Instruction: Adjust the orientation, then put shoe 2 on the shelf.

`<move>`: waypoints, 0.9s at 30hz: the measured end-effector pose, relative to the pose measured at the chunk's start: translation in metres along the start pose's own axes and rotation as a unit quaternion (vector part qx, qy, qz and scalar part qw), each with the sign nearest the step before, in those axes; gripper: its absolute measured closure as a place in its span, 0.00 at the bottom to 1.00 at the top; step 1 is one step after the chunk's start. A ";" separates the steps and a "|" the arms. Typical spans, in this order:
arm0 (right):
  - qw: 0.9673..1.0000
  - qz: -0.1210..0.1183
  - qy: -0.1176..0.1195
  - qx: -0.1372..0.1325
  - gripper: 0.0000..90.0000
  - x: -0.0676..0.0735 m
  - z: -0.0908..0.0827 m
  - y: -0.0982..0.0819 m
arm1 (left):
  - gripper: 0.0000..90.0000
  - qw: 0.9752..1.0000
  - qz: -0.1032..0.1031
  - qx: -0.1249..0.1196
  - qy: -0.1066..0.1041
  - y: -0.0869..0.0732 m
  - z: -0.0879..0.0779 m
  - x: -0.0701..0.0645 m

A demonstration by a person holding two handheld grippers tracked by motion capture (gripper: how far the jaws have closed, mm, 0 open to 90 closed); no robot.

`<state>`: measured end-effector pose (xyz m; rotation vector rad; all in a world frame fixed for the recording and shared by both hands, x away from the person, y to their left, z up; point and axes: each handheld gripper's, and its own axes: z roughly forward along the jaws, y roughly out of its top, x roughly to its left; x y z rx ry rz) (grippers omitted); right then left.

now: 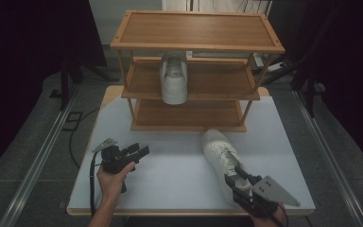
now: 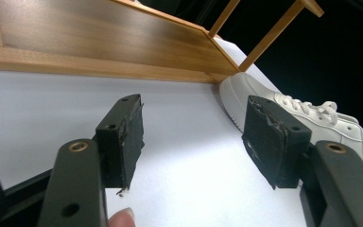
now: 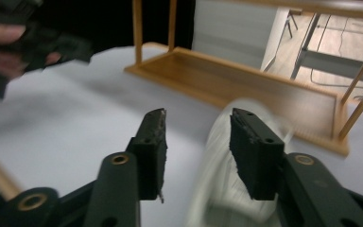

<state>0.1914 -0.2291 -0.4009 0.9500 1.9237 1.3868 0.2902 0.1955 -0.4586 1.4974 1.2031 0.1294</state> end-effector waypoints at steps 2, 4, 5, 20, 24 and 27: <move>1.000 0.018 0.008 0.000 0.54 -0.018 0.013 0.012 | 0.42 1.000 0.003 0.003 -0.005 -0.001 0.000 -0.001; 1.000 0.028 0.011 0.007 0.52 -0.030 0.022 0.014 | 0.41 1.000 0.001 0.007 -0.011 -0.005 -0.001 -0.002; 1.000 0.028 0.011 0.007 0.52 -0.030 0.022 0.014 | 0.41 1.000 0.001 0.007 -0.011 -0.005 -0.001 -0.002; 0.994 0.098 0.002 0.038 0.50 -0.061 0.039 -0.024 | 0.40 1.000 -0.012 0.011 -0.024 -0.010 0.008 -0.007; 0.996 0.083 0.003 0.042 0.50 -0.059 0.039 -0.022 | 0.40 0.999 -0.014 0.012 -0.027 -0.011 0.008 -0.007; 0.996 0.076 0.004 0.046 0.49 -0.059 0.042 -0.021 | 0.40 0.999 -0.019 0.012 -0.028 -0.011 0.009 -0.006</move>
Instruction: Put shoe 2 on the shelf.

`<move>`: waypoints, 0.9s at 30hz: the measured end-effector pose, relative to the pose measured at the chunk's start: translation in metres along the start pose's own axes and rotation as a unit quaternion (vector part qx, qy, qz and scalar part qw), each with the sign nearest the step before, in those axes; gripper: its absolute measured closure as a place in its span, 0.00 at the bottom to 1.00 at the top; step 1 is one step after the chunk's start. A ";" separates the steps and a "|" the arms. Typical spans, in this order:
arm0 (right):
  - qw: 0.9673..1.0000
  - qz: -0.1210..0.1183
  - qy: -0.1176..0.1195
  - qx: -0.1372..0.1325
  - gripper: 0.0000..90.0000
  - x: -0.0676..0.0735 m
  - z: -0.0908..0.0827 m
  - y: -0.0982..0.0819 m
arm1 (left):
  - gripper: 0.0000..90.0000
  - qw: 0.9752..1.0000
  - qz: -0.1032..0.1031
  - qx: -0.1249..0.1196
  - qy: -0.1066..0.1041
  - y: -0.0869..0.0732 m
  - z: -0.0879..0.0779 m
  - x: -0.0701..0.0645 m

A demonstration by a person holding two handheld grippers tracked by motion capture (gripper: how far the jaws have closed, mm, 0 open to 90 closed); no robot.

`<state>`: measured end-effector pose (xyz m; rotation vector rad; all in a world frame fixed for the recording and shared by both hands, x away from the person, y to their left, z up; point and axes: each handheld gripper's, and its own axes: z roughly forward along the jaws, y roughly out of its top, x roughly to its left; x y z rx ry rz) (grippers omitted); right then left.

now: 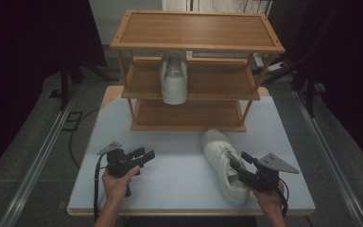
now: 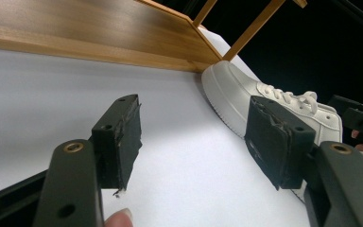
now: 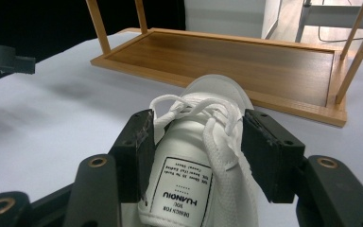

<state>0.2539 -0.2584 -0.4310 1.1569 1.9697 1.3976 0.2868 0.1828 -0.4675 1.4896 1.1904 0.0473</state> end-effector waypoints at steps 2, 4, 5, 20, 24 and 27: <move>1.000 0.003 -0.004 0.008 0.49 -0.004 0.004 0.002 | 0.40 1.000 0.001 0.002 -0.001 0.000 0.001 0.000; 1.000 0.008 -0.002 0.020 0.49 -0.008 0.008 0.003 | 0.40 1.000 0.002 0.003 0.000 -0.001 0.001 0.000; 1.000 0.008 -0.002 0.020 0.49 -0.008 0.008 0.003 | 0.40 1.000 0.001 0.003 -0.001 -0.001 0.001 0.000; 0.998 0.002 -0.036 0.057 0.85 -0.017 0.029 -0.005 | 0.40 1.000 -0.004 0.006 -0.007 -0.002 0.003 -0.002; 0.998 0.004 -0.040 0.047 0.90 -0.016 0.028 -0.007 | 0.40 1.000 -0.004 0.004 -0.007 -0.001 0.002 -0.002; 0.998 0.014 -0.037 0.039 0.91 -0.018 0.027 -0.008 | 0.40 1.000 -0.007 0.001 -0.007 -0.001 0.001 -0.001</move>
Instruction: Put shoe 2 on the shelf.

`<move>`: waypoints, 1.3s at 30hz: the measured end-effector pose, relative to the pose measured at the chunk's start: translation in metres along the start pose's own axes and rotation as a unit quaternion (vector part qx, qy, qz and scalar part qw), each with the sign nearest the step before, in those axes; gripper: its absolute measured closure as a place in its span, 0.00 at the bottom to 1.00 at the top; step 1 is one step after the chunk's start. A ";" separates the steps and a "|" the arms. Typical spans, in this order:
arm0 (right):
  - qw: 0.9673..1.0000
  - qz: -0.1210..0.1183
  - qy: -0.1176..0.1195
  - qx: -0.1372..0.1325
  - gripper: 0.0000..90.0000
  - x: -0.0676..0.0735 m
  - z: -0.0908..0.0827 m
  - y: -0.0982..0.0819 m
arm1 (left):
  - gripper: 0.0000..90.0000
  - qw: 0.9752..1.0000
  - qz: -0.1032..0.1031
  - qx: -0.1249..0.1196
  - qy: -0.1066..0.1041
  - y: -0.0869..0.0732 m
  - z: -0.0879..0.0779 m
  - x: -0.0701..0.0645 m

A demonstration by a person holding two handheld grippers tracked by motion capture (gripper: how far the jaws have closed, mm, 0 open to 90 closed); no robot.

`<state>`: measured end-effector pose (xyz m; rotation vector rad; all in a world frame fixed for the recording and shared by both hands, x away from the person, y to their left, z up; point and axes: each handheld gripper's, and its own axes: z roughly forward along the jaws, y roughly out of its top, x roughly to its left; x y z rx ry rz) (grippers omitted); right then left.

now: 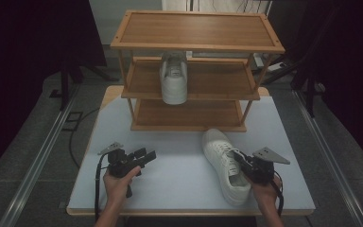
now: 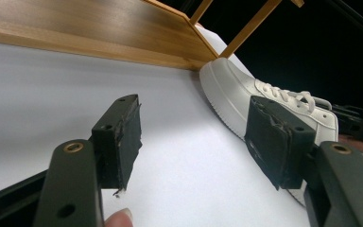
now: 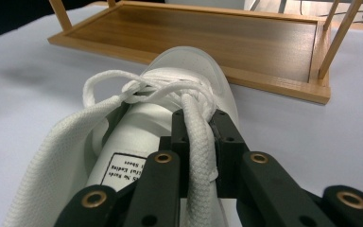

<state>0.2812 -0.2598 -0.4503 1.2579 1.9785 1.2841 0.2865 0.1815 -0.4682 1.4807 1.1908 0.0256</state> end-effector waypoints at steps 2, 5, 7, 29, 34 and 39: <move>1.000 0.007 0.004 -0.005 0.92 0.000 -0.001 -0.001 | 0.40 1.000 0.000 0.000 0.001 0.000 0.000 0.001; 1.000 0.012 0.010 -0.016 0.92 0.001 -0.004 0.000 | 0.40 1.000 -0.002 0.000 0.000 0.000 -0.001 0.002; 1.000 0.010 0.010 -0.023 0.92 0.003 -0.009 0.001 | 0.40 1.000 -0.004 -0.001 0.000 0.000 -0.001 0.003; 0.983 0.070 0.072 -0.153 0.92 0.016 -0.062 0.037 | 0.41 1.000 -0.014 -0.006 0.003 0.001 -0.004 0.005; 0.981 0.076 0.070 -0.166 0.92 0.018 -0.066 0.045 | 0.41 1.000 -0.017 -0.007 0.001 0.002 -0.005 0.004; 0.977 0.083 0.071 -0.180 0.92 0.019 -0.066 0.055 | 0.41 1.000 -0.015 -0.006 -0.001 0.002 -0.005 0.004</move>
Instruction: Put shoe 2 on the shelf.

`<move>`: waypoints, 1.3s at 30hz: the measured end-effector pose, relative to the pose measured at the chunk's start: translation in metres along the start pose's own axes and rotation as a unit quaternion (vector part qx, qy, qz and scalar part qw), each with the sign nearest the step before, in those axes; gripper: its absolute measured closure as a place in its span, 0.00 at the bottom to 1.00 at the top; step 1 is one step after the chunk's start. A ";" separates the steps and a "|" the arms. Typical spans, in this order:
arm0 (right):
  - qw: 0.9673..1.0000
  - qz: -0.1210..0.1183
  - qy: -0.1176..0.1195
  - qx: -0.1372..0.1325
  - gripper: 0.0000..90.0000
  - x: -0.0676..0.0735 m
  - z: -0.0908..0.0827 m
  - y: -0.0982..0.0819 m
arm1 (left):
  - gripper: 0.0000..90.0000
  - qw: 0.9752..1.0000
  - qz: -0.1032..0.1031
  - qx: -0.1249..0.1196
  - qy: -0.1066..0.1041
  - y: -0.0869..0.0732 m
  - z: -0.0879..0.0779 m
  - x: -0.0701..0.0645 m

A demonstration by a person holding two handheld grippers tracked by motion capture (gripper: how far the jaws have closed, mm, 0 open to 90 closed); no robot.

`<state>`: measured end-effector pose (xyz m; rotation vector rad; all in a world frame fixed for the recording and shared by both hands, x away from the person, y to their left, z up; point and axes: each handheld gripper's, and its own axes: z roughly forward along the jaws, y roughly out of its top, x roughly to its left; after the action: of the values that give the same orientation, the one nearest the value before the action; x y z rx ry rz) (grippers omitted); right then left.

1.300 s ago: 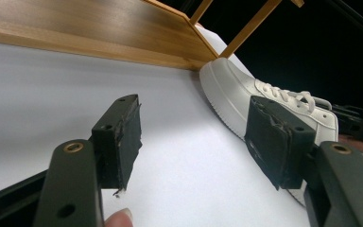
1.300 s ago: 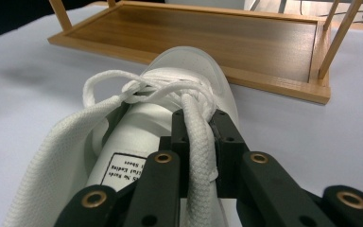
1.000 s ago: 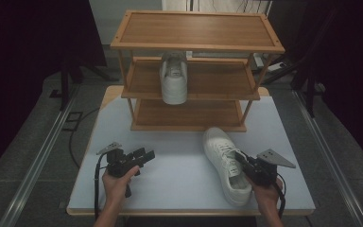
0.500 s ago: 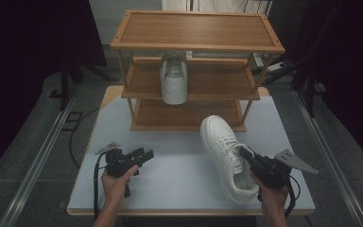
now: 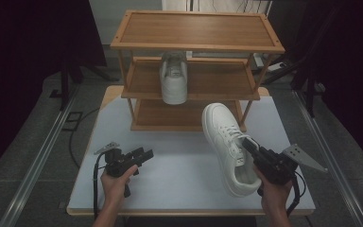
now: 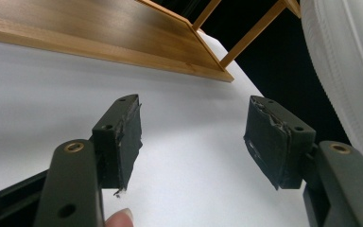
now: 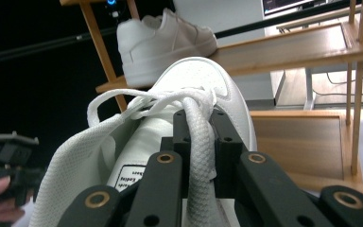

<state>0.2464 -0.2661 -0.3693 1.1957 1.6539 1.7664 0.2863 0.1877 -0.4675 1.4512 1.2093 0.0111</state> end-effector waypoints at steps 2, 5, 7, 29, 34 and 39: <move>1.000 0.003 -0.001 -0.007 0.92 0.001 0.004 0.004 | 0.41 1.000 0.000 0.002 -0.001 0.000 0.000 0.000; 1.000 0.008 -0.003 -0.012 0.92 0.003 0.011 0.012 | 0.41 1.000 -0.001 0.003 -0.001 0.000 0.001 0.000; 1.000 0.006 -0.006 -0.016 0.92 0.005 0.017 0.019 | 0.41 1.000 0.001 0.004 -0.002 -0.001 0.001 0.001; 0.999 0.025 -0.021 -0.041 0.92 0.010 0.077 0.080 | 0.41 1.000 -0.003 0.007 -0.005 -0.001 0.002 0.002; 0.998 0.033 -0.022 -0.043 0.92 0.010 0.089 0.084 | 0.41 1.000 -0.004 0.007 -0.006 -0.001 0.001 0.003; 0.998 0.036 -0.029 -0.039 0.92 0.010 0.103 0.086 | 0.41 1.000 -0.006 0.006 -0.006 -0.001 0.001 0.004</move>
<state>0.3453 -0.2147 -0.2932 1.2738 1.5115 1.8044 0.2876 0.1893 -0.4708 1.4525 1.2102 -0.0125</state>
